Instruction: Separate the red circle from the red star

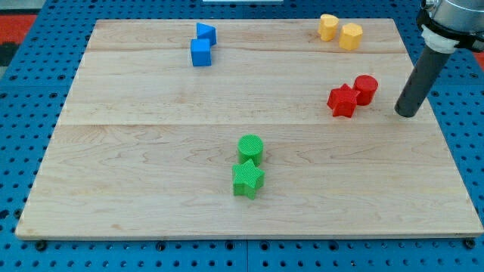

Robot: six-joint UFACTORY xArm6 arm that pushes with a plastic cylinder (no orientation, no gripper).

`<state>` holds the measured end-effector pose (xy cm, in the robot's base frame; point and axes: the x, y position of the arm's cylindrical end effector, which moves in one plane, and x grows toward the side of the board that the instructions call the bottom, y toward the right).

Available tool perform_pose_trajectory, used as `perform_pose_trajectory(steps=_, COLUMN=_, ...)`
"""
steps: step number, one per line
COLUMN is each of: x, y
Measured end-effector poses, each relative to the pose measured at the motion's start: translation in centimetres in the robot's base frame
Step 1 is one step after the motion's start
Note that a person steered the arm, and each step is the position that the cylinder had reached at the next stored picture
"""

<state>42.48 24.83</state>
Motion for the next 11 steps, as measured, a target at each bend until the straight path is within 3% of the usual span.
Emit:
perform_pose_trajectory(steps=3, x=-0.6, y=0.1)
perform_pose_trajectory(steps=5, x=-4.4, y=-1.0)
perform_pose_trajectory(steps=10, x=-4.1, y=-22.8)
perform_pose_trajectory(steps=11, x=-4.2, y=-16.4)
